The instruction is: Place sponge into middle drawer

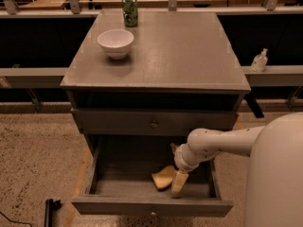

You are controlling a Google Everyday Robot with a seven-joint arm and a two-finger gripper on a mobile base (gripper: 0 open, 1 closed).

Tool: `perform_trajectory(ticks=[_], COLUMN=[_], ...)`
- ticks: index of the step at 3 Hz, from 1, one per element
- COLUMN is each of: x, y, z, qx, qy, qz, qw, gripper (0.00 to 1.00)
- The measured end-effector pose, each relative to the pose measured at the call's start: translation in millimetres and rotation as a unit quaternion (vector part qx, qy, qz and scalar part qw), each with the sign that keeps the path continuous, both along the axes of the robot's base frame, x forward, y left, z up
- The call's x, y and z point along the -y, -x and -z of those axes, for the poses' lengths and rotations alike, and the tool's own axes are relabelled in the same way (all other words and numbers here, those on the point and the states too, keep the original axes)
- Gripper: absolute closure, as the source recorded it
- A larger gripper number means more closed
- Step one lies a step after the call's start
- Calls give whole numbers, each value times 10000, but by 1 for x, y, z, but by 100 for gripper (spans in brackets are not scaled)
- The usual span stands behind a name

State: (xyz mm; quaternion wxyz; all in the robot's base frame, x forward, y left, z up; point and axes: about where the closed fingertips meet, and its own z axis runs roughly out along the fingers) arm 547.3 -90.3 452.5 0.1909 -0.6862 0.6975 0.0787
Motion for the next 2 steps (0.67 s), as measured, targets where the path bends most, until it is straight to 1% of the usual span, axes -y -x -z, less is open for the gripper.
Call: perform_trajectory(ticks=[1,2], x=[14,37], y=[18,49], z=[-38,-91], qx=[180,465], qy=[-113,-116], qz=[289,719], qw=[9994,9963], gripper=[18,41])
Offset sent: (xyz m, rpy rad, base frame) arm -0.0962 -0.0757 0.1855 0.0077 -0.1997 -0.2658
